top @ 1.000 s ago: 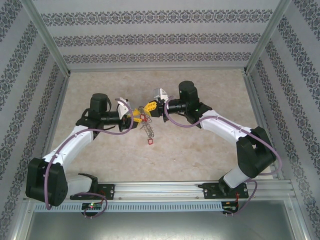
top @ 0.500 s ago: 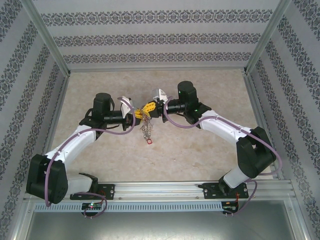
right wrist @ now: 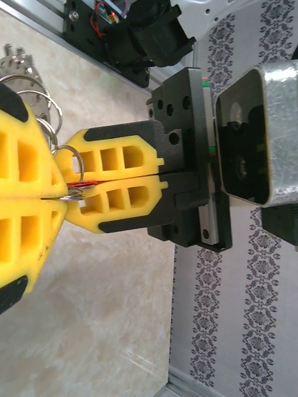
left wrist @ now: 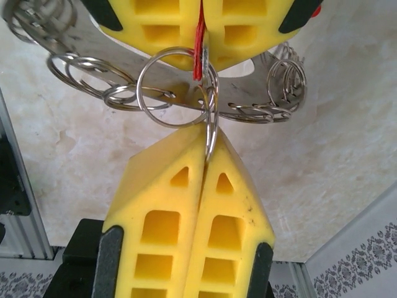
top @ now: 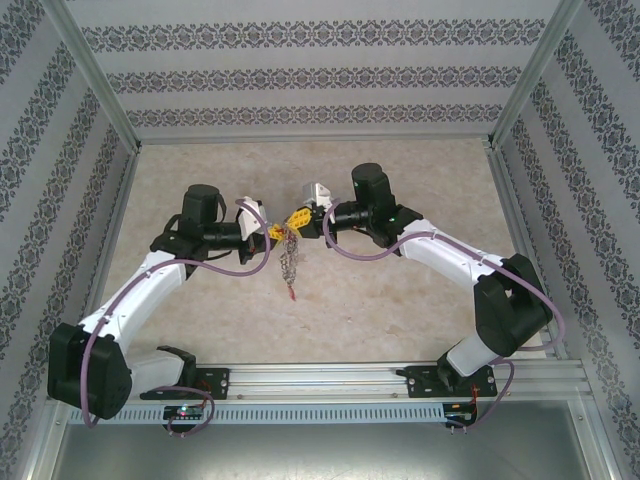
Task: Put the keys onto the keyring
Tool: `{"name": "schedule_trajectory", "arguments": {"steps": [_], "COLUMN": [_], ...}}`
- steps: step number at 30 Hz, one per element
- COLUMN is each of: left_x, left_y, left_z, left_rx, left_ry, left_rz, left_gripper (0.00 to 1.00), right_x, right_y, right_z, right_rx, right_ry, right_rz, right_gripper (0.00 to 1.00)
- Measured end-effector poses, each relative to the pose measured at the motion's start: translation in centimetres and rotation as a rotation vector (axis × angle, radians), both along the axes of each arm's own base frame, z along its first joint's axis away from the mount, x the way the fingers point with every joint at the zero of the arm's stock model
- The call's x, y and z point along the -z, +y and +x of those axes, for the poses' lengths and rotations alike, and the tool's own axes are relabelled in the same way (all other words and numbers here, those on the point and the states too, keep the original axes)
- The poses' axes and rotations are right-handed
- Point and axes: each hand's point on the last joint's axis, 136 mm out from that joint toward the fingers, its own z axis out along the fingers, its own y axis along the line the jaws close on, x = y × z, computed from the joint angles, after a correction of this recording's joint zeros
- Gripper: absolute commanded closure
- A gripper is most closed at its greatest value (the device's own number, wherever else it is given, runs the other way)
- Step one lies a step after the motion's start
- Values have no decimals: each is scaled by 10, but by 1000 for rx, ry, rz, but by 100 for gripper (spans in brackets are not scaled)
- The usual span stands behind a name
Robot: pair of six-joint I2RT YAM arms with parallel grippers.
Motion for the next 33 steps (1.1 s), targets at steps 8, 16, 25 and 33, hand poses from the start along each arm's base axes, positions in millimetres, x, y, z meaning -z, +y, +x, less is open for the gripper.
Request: {"name": "schedule_trajectory", "arguments": {"steps": [8,16,25,33], "left_x": [-11,-15,-29,-61], "left_y": [5,11,15,20], "left_z": [-1,-2,-6,-5], "left_rx": [-2,-12,6,27], "left_ry": [-50,-72,-99,-233], "left_rz": [51,120,164,225], "left_gripper": [100,100,100,100], "right_x": [11,16,16,10], "right_y": [-1,3,6,-3], "right_z": [-2,-7,-9,-8], "right_rx": [6,-8,-16,-27], "right_ry": [5,-40,-76,-61], "right_rz": [-42,-63,-68,-48], "right_gripper": [100,100,69,56]}}
